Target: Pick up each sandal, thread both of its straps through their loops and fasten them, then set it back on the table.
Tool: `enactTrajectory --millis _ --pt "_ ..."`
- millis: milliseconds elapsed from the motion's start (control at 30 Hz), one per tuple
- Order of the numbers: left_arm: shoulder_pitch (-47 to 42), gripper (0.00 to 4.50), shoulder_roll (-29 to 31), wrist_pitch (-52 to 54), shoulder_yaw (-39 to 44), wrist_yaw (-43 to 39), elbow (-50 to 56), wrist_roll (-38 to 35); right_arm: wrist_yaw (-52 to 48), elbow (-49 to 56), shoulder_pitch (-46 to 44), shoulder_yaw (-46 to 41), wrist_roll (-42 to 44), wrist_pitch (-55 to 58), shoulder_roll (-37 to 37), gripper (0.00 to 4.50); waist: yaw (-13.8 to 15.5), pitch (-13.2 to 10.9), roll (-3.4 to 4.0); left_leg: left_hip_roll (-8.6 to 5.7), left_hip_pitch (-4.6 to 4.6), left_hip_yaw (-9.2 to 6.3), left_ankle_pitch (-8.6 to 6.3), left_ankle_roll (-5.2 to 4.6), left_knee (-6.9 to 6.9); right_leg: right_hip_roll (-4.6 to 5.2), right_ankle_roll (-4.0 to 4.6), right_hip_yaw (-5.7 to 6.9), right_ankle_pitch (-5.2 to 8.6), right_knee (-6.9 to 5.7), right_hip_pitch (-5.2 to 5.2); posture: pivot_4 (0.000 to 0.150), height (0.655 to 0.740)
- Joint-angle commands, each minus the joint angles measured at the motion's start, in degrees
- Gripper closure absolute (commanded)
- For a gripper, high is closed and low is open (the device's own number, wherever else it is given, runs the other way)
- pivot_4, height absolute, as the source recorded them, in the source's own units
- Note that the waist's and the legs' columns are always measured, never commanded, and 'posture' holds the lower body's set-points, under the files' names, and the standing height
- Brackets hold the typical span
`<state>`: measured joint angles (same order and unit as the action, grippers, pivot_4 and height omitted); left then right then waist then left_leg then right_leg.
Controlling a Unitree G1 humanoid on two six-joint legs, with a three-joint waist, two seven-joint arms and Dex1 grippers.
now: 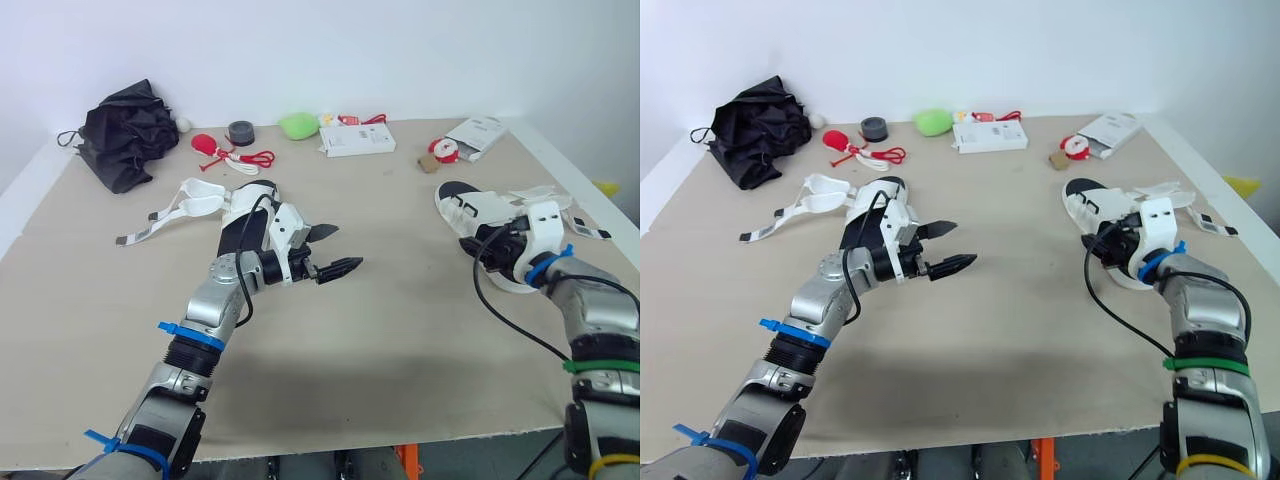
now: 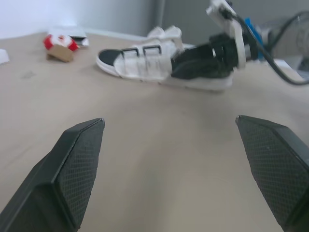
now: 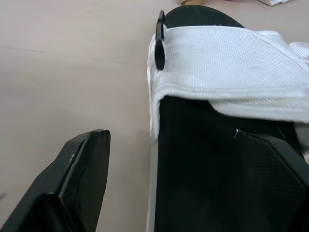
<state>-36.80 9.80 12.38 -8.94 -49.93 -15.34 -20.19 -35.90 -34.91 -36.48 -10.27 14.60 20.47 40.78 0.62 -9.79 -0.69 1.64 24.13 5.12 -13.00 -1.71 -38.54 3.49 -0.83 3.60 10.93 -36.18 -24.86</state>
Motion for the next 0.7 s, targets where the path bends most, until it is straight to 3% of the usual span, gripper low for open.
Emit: enactTrajectory --millis 33,367,467,500,600,633,700 --pt "-0.7 0.00 -1.0 -0.7 1.1 1.4 0.4 0.3 -0.2 -6.6 -5.9 1.2 -2.5 -4.7 -0.9 0.08 -0.1 0.0 0.00 0.00 0.00 0.07 0.00 0.00 0.00 0.00 -0.04 -0.03 -0.04 0.00 -0.04 0.150 0.7400" --pt "-0.6 0.00 -1.7 -0.2 3.4 6.4 0.2 0.6 5.7 -27.9 -19.2 1.7 -7.4 -14.9 -5.1 0.08 -0.4 0.0 0.00 0.03 -0.01 0.58 0.04 -0.06 0.01 -0.10 0.01 -0.51 -0.33 0.00 -0.30 0.150 0.7400" --pt "-1.1 0.00 -2.0 -0.3 4.2 8.6 -0.4 1.0 7.4 -31.7 -21.1 1.1 -7.7 -17.4 -5.6 0.94 -0.4 0.0 0.00 0.08 -0.01 0.64 0.05 -0.07 0.01 -0.10 0.00 -0.56 -0.35 -0.01 -0.32 0.150 0.7400" --pt "-1.2 0.00 -2.1 -0.4 4.4 9.2 -0.4 1.3 7.4 -32.5 -21.4 1.2 -7.8 -18.2 -5.9 1.55 -0.4 0.0 0.00 0.09 -0.01 0.64 0.05 -0.08 0.01 -0.09 0.00 -0.57 -0.36 -0.01 -0.32 0.150 0.7400" --pt "-1.3 0.00 -2.5 -0.7 4.9 10.6 -0.4 1.7 7.7 -34.5 -22.0 1.1 -8.1 -19.8 -6.4 1.95 -0.4 0.0 0.00 0.08 -0.01 0.72 0.05 -0.08 0.01 -0.08 -0.05 -0.64 -0.40 0.01 -0.32 0.150 0.7400" --pt "-1.3 0.00 -2.5 -0.7 5.0 11.0 -0.4 1.7 7.6 -35.0 -22.2 0.9 -8.0 -20.2 -6.5 2.61 -0.4 0.0 0.00 0.08 -0.01 0.73 0.06 -0.09 0.01 -0.08 -0.06 -0.65 -0.42 0.01 -0.32 0.150 0.7400" --pt "-1.3 0.00 -2.6 -0.8 5.2 11.2 -0.4 1.7 7.3 -35.7 -22.5 0.7 -8.0 -20.7 -6.5 3.18 -0.4 0.0 0.00 0.08 -0.02 0.74 0.06 -0.09 0.01 -0.08 -0.06 -0.66 -0.43 0.01 -0.32 0.150 0.7400"
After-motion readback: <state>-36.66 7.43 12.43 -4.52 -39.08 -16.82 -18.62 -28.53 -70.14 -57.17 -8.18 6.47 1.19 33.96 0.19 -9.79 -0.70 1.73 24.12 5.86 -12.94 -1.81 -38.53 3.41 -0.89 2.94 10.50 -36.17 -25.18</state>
